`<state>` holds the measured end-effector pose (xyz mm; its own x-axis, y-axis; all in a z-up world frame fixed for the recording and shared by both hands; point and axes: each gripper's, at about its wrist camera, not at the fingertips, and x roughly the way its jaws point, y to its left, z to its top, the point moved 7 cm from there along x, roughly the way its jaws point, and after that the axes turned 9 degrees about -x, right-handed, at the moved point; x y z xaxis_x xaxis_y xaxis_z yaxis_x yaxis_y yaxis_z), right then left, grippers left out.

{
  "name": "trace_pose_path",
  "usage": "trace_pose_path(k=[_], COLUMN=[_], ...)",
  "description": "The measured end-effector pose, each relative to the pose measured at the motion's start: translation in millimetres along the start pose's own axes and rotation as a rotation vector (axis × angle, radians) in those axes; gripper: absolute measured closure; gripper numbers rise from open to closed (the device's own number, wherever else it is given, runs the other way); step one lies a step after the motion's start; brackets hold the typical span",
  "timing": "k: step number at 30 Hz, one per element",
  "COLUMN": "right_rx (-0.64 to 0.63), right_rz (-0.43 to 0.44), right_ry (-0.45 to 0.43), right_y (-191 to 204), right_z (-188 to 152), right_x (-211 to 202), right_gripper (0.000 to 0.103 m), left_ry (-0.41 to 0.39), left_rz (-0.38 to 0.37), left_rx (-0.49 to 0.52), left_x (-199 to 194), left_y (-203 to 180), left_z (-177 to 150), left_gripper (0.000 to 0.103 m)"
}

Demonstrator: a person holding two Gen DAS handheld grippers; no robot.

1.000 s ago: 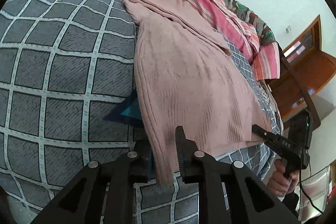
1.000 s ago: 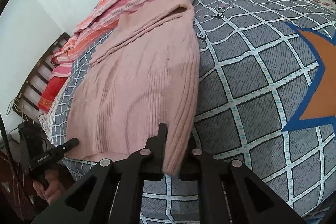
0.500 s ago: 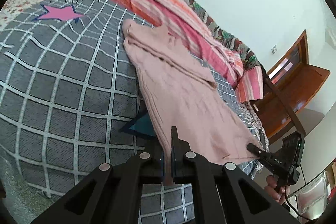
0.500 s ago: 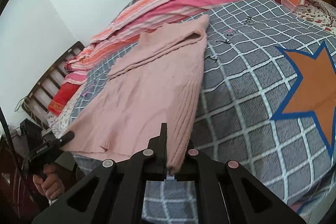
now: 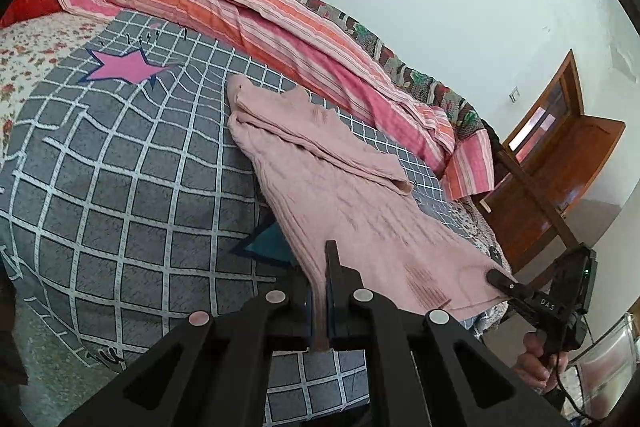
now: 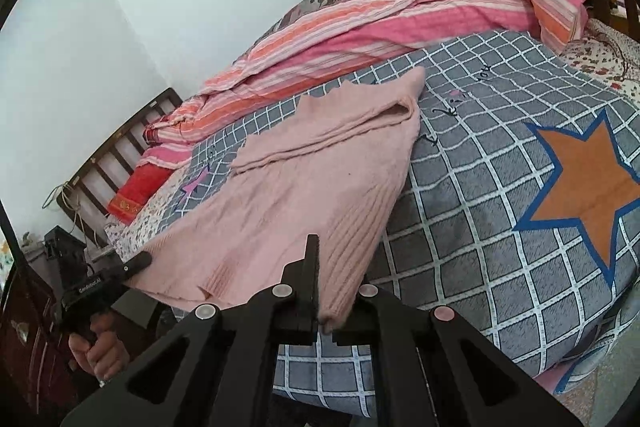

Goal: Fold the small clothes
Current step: 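Grasp the hem with the left gripper while the right gripper grasps the hem too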

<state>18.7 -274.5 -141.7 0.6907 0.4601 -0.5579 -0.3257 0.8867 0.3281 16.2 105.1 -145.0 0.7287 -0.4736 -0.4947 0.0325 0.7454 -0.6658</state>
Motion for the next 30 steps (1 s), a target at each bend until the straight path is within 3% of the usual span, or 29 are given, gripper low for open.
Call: trace_pose_path(k=[10, 16, 30], right_rx=[0.016, 0.023, 0.089], right_rz=[0.0, 0.001, 0.011], right_ry=[-0.052, -0.077, -0.085], right_y=[3.4, 3.6, -20.5], right_z=[34.1, 66.6, 141.5], right_x=[-4.2, 1.6, 54.0], right_gripper=[0.099, 0.099, 0.099], left_ry=[-0.038, -0.078, -0.09], left_rz=[-0.007, -0.012, 0.06], left_rx=[0.0, -0.001, -0.009], left_x=[-3.3, 4.7, 67.2], left_y=[-10.7, -21.9, -34.4], left_z=[27.0, 59.7, 132.3], left_gripper=[0.098, 0.098, 0.097])
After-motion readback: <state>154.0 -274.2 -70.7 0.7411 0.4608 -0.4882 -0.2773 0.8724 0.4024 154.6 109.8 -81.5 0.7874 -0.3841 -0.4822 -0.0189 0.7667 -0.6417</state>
